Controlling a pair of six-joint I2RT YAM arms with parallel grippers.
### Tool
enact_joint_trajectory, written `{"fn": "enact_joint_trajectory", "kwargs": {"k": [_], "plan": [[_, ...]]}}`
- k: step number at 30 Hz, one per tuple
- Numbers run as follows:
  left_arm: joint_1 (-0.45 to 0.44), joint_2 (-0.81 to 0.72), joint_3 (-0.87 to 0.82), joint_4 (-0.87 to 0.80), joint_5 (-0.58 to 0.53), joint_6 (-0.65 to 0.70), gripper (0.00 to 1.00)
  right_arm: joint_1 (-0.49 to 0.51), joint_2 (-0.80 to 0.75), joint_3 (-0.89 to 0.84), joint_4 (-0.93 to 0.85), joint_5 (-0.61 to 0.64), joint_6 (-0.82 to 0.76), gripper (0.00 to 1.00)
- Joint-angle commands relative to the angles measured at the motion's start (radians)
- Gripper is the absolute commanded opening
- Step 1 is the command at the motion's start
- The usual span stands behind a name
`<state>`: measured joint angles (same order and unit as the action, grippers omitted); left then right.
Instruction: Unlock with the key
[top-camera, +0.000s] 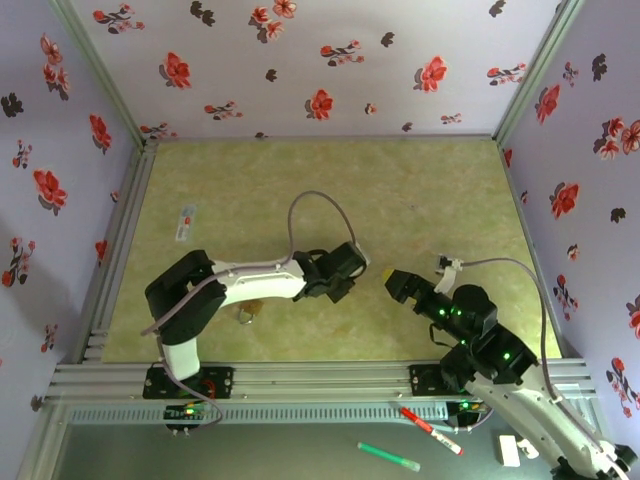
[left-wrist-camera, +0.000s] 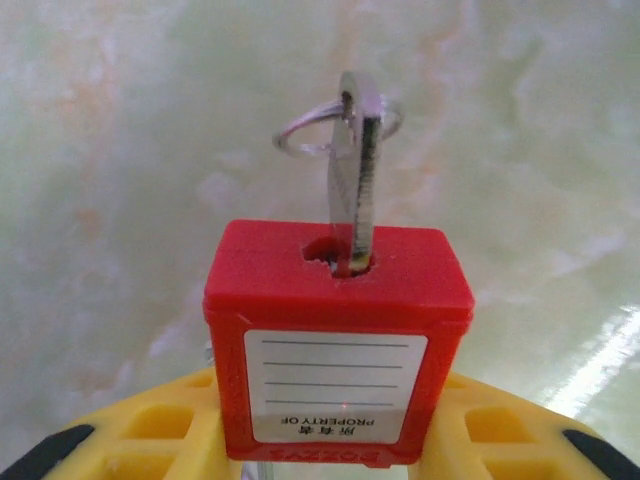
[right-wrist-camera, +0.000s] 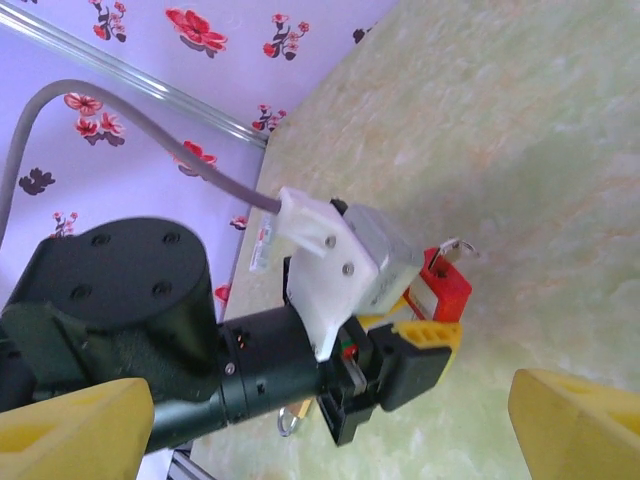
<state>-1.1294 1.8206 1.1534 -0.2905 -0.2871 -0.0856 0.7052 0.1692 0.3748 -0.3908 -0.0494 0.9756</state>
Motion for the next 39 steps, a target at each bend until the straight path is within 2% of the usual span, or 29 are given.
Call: {"fn": "enact_joint_trajectory", "kwargs": {"k": [1, 7, 8, 15, 20, 22, 23, 26, 29, 33, 35, 39], "plan": [[-0.044, 0.022, -0.014, 0.004, -0.041, 0.018, 0.0, 0.004, -0.032, -0.004, -0.073, 0.041, -0.004, 0.92], [-0.093, 0.007, -0.048, -0.021, -0.032, 0.047, 0.0, 0.003, -0.025, 0.006, -0.09, 0.04, 0.002, 0.92], [-0.097, 0.003, -0.054, -0.027, -0.024, 0.073, 0.03, 0.004, -0.022, 0.01, -0.096, 0.042, 0.002, 0.93], [-0.123, -0.041, -0.106, -0.081, 0.023, 0.12, 0.46, -0.001, 0.027, 0.053, -0.157, 0.051, 0.016, 0.96], [-0.133, -0.116, -0.134, -0.114, 0.037, 0.118, 0.69, -0.012, 0.133, 0.121, -0.214, 0.029, -0.017, 0.99], [-0.134, -0.175, -0.142, -0.134, 0.048, 0.107, 0.82, -0.023, 0.209, 0.166, -0.252, 0.014, -0.057, 0.99], [-0.134, -0.202, -0.145, -0.146, 0.053, 0.097, 0.84, -0.029, 0.24, 0.188, -0.265, 0.005, -0.078, 0.99], [-0.131, -0.325, -0.166, -0.186, 0.045, 0.026, 0.86, -0.058, 0.336, 0.246, -0.311, -0.025, -0.162, 0.99], [-0.098, -0.527, -0.227, -0.205, 0.043, -0.092, 0.9, -0.098, 0.459, 0.289, -0.303, -0.105, -0.249, 0.99], [0.005, -0.831, -0.274, -0.287, 0.003, -0.28, 0.99, -0.09, 0.681, 0.37, -0.28, -0.181, -0.393, 0.99], [0.049, -0.969, -0.265, -0.341, -0.033, -0.346, 1.0, -0.045, 0.792, 0.412, -0.268, -0.172, -0.479, 0.99], [0.124, -1.17, -0.207, -0.448, -0.072, -0.41, 1.0, 0.136, 0.996, 0.501, -0.267, -0.057, -0.767, 0.99]]}}
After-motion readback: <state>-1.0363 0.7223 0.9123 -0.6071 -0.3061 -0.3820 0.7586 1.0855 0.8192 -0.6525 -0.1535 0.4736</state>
